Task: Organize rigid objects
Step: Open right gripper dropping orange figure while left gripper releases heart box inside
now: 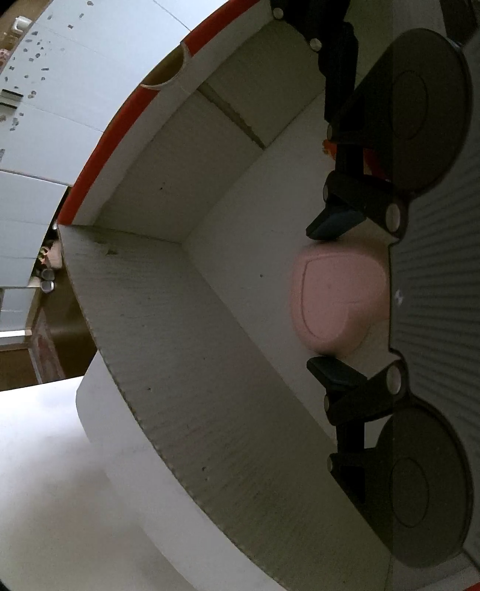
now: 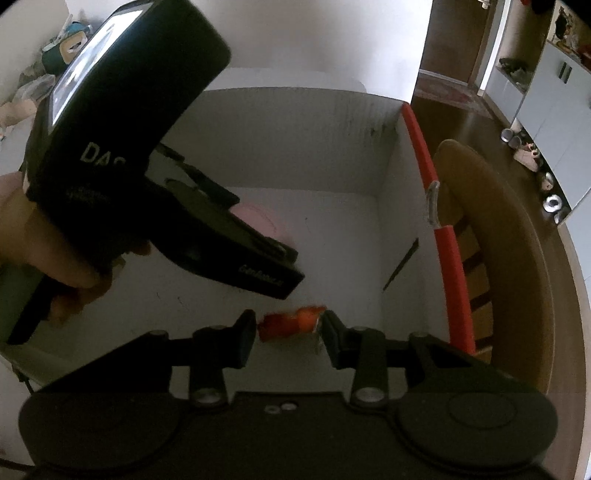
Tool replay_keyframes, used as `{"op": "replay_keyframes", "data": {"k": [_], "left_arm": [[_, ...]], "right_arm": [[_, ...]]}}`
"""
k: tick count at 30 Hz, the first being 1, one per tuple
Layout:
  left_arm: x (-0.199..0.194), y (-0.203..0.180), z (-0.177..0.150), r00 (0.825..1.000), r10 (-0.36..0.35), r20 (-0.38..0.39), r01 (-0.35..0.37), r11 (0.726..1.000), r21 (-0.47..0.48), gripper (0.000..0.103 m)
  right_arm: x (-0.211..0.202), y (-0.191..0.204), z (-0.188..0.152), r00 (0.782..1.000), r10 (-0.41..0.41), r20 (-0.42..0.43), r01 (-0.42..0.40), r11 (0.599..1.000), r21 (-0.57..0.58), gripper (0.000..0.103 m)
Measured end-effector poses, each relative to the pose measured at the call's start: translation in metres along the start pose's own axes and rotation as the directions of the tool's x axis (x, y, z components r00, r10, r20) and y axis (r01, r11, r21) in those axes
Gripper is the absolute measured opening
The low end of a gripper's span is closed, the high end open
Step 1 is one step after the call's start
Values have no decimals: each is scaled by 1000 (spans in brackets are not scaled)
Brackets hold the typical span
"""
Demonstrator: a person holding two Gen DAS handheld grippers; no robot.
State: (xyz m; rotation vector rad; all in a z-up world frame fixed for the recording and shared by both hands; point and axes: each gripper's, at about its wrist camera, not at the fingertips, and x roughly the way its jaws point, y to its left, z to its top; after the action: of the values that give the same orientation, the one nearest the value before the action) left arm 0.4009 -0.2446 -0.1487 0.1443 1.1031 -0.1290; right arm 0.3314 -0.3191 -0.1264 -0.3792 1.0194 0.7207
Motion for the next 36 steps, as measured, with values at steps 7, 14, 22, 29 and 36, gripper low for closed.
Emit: {"op": "replay_keyframes", "data": {"k": [7, 14, 22, 29, 36], "left_arm": [[-6, 7, -1, 1000, 1, -9, -1, 1000, -15, 70], [-26, 16, -7, 999, 1, 33, 1, 999, -35, 70], [-58, 26, -17, 994, -19, 109, 23, 999, -36, 70], [-90, 36, -35, 984, -35, 175, 44, 998, -47, 70], [-112, 46, -41, 972, -52, 229, 65, 997, -47, 70]], "right_arm": [[-4, 2, 0, 1000, 2, 6, -2, 1000, -10, 52], [-22, 5, -1, 999, -16, 42, 16, 1000, 6, 63], [-40, 4, -1, 995, -44, 92, 40, 998, 48, 71], [-51, 9, 10, 988, -69, 140, 57, 995, 87, 80], [-75, 20, 5, 978, -80, 192, 55, 990, 133, 87]]}}
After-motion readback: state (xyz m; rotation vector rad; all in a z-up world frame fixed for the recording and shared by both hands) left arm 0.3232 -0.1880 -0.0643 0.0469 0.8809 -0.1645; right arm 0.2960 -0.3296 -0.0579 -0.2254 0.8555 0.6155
